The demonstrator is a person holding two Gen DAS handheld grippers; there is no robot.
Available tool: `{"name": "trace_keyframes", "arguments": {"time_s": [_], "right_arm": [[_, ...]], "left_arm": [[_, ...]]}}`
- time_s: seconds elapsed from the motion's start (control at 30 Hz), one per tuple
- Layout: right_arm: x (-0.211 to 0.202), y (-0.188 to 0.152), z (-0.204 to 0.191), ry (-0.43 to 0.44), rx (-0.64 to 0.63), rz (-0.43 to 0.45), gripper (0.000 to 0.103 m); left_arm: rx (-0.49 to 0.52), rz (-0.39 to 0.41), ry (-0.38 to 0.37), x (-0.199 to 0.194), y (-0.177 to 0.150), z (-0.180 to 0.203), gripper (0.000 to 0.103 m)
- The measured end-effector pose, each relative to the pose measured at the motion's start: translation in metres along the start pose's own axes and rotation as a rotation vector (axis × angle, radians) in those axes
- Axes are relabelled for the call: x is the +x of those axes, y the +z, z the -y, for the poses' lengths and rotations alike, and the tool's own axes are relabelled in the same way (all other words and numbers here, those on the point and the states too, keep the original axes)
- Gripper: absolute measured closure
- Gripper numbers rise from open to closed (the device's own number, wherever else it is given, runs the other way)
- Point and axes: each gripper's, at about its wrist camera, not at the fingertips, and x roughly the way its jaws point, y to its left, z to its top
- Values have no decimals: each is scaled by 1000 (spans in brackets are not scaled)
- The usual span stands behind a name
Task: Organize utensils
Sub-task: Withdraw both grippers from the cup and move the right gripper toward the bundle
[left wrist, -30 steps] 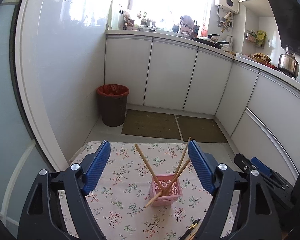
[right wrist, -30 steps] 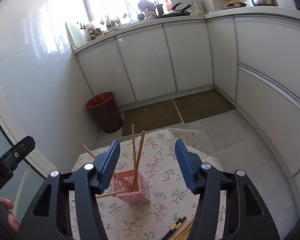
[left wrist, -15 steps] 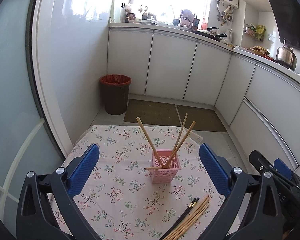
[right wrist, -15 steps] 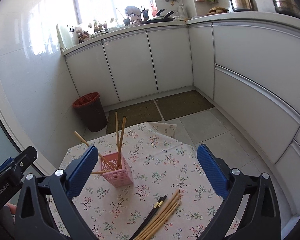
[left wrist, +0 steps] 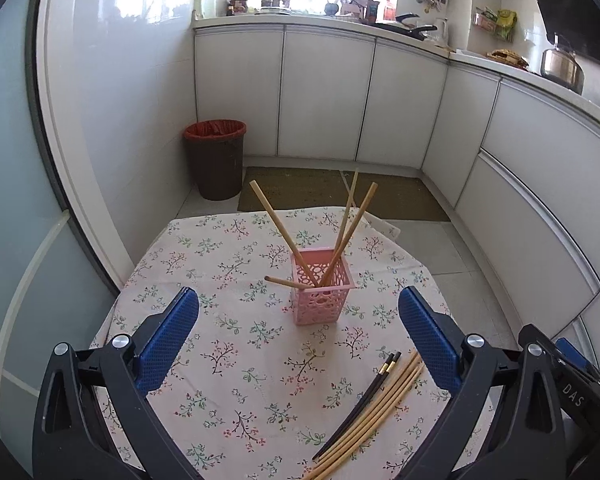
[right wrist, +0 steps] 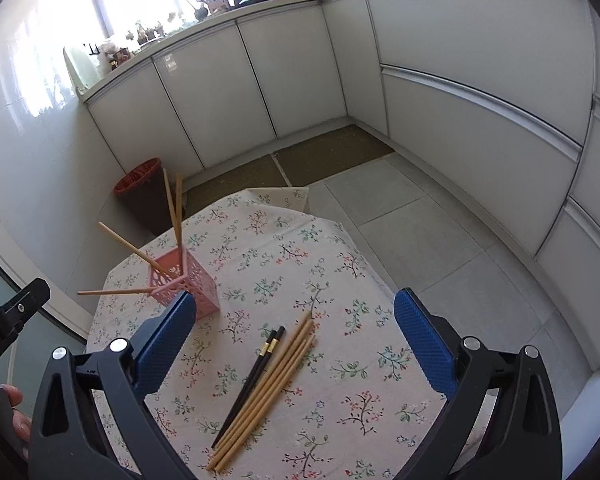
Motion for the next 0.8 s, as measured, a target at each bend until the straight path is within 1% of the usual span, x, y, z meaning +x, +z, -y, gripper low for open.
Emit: {"name": "trace_keyframes", "arguments": {"time_s": [0.1,0.27,0.37,0.47,0.53,0.63,0.67,0.7,0.73,0.77,0.8], "right_arm": [[11,-10,22,-23,21,-33,7],[32,-32,59,-58,65,-114,7],[45,-44,79,-88,87,-148,7],[57,-54,95,-99,109,-182,7],[65,-60,104,-90,125,-206,7],[74,-66,113,-75,147,-241,7],[77,-66,116,-63,162,-253,7],[78,-66,118,-51,173,-259,7],[79,-67,119,-46,180,-264,7],[81,-67,121,-47,186,-268,7],[82,-68,122,-45,192,-273,7]], "left_arm": [[35,-50,-19,16,-7,12,7],[99,-204,-91,56,-24,39,7],[142,-296,-135,81,-38,58,7],[217,-359,-130,109,-49,81,7],[263,-408,-109,130,-56,93,7],[276,-513,-104,167,-68,99,8],[262,-546,-105,178,-72,98,12],[246,-573,-109,187,-74,97,19],[229,-603,-114,196,-77,96,24],[209,-632,-119,204,-80,95,35],[197,-654,-124,209,-83,95,44]]}}
